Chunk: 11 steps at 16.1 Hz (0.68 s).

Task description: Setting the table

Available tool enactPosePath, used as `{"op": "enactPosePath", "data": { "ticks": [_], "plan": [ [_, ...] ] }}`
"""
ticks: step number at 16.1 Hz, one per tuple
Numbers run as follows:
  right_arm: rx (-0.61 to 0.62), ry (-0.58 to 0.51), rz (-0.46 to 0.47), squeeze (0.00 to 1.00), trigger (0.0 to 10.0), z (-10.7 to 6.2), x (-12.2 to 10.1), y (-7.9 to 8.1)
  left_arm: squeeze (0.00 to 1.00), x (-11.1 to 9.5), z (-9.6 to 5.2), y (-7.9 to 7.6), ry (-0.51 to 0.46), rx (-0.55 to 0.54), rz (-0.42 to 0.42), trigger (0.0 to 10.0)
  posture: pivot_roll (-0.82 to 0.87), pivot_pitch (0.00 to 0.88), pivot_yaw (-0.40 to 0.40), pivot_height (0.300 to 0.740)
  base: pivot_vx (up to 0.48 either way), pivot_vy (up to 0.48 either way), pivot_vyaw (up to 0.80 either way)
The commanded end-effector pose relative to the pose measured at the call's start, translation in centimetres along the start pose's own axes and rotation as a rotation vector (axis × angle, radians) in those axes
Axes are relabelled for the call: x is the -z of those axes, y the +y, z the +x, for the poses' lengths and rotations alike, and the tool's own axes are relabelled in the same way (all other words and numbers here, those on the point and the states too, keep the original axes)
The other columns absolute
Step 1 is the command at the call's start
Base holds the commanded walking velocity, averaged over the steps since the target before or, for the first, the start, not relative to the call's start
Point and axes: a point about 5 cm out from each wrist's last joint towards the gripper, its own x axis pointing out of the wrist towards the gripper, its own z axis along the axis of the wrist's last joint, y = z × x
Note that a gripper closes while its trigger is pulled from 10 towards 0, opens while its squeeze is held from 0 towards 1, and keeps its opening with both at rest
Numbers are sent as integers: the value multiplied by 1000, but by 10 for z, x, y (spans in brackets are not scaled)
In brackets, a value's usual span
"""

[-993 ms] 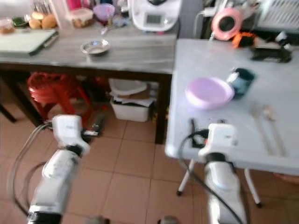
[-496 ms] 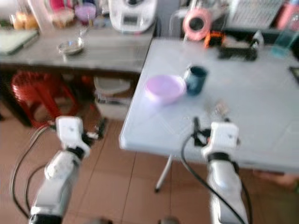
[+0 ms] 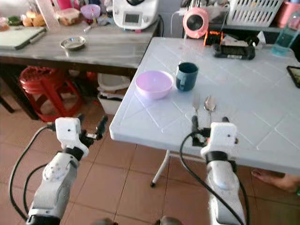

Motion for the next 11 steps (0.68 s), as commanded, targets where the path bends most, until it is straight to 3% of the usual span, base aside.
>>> {"op": "enactPosePath", "data": {
  "ticks": [1, 3, 7, 9, 11],
  "plan": [
    [-8, -13, -7, 0, 10000, 1, -2, 0, 0, -5, 2, 0, -25, 9, 8, 10000, -65, 0, 30, 740, 334, 0, 0],
    [-18, -17, -33, 0, 10000, 1, -3, 1, 0, -5, 1, 0, -27, 13, 6, 10000, -65, 0, 28, 740, 373, 0, 0],
    [-29, -20, -37, 0, 10000, 2, -3, 2, 0, -5, 1, -1, -29, 14, 2, 10000, -64, 0, 24, 740, 404, 0, 758],
    [-41, -25, -45, 0, 10000, 2, -4, 3, 0, -5, 1, -2, -33, 15, -6, 10000, -66, 0, 24, 740, 405, 0, 0],
    [-50, -33, -52, 0, 10000, 1, -5, 4, 0, -5, 1, -2, -31, 9, -10, 10000, -66, 0, 24, 740, 0, 0, 0]
  ]
}}
